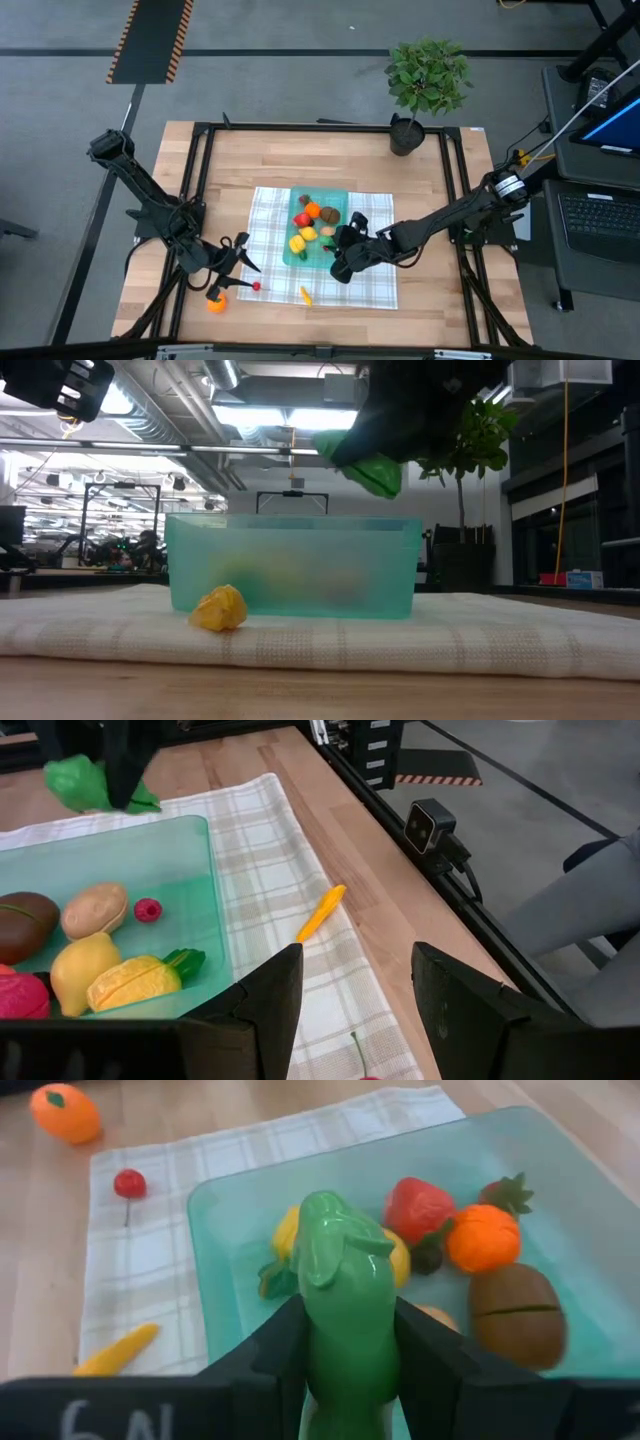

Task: Pick and placing Produce into tupperware
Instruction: Put the green pea into the blue bin

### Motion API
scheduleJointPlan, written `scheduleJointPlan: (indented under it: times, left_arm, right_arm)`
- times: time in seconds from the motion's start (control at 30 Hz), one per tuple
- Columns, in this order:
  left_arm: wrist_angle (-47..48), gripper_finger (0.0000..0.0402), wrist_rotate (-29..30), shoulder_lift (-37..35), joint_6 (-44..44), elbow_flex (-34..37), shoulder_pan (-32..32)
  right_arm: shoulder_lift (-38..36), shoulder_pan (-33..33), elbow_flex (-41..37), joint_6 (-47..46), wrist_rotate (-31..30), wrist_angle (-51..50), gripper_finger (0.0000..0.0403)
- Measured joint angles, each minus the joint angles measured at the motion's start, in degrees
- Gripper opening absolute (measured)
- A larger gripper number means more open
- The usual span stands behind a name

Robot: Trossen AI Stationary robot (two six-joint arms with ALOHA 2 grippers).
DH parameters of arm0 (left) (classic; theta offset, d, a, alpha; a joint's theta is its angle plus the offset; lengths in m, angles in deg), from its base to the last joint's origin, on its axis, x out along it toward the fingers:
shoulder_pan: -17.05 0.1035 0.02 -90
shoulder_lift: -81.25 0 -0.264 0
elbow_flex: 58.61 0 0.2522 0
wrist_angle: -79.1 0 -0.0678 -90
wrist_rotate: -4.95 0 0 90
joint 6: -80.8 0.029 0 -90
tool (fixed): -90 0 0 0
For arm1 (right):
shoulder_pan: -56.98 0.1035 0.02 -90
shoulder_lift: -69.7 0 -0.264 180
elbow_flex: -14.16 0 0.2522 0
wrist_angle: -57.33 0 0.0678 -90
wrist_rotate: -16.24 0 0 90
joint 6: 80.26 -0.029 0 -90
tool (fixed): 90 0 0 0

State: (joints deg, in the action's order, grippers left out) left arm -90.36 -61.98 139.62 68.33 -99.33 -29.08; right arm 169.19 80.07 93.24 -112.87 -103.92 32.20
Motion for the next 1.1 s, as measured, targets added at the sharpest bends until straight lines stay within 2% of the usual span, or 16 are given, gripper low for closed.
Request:
scheduleJointPlan:
  times: [0.2, 0.53, 0.97, 1.1]
  left_arm:
    - [0.0, 0.0179, 0.0, 0.0, 0.0, 0.0, 0.0]
    - [0.2, 0.0179, 0.0, 0.0, -0.5, 0.0, 0.0]
    - [0.2, 0.0179, 0.0, 0.0, -0.7, 0.0, 0.0]
    - [0.2, 0.0179, 0.0, 0.0, -0.6, 0.0, 0.0]
  right_arm:
    - [2.6, 0.0, 0.0, 1.7, 1.9, 4.2, 0.012]
    - [6.0, -0.2, 0.0, 10.4, 5.0, 5.6, 0.012]
    - [6.0, -0.3, 0.0, 12.4, 9.1, 5.8, 0.0121]
    - [6.0, -0.3, 0.0, 12.6, 9.1, 5.9, 0.0135]
